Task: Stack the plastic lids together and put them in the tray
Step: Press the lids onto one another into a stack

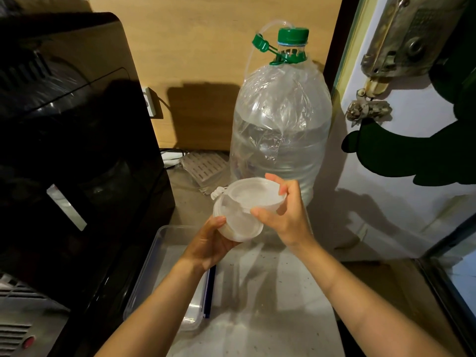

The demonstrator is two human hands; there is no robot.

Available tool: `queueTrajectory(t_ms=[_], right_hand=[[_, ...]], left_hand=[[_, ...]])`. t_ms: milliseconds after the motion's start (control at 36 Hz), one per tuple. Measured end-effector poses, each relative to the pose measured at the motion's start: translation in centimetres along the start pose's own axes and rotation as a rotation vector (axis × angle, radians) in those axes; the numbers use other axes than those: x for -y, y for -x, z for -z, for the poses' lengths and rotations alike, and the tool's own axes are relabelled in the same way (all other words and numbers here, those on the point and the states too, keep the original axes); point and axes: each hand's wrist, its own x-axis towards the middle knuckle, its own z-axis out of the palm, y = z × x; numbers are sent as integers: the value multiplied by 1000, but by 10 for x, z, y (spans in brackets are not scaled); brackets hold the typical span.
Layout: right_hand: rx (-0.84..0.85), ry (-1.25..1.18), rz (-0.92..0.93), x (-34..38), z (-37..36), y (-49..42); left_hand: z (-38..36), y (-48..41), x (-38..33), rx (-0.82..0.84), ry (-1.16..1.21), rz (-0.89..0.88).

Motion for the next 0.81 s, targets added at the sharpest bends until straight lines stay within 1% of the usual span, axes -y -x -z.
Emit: queueTrajectory(t_ms=[111,417,528,694,806], right_hand=[[-10,-26,-3,-9,-6,5],[131,4,-33,-22,-13,7],[182,72,-41,-21,-11,6],[270,247,-86,-18,-9,4],[331,327,-121,-17,-5,0]], left_hand=[[-2,0,-1,1,28,-7],[-2,3,-3,25,60,-17],[-1,4,-3,22,48,-25],[2,4,-2,-3,12,-30],[5,4,-2,-28,-44,-27]])
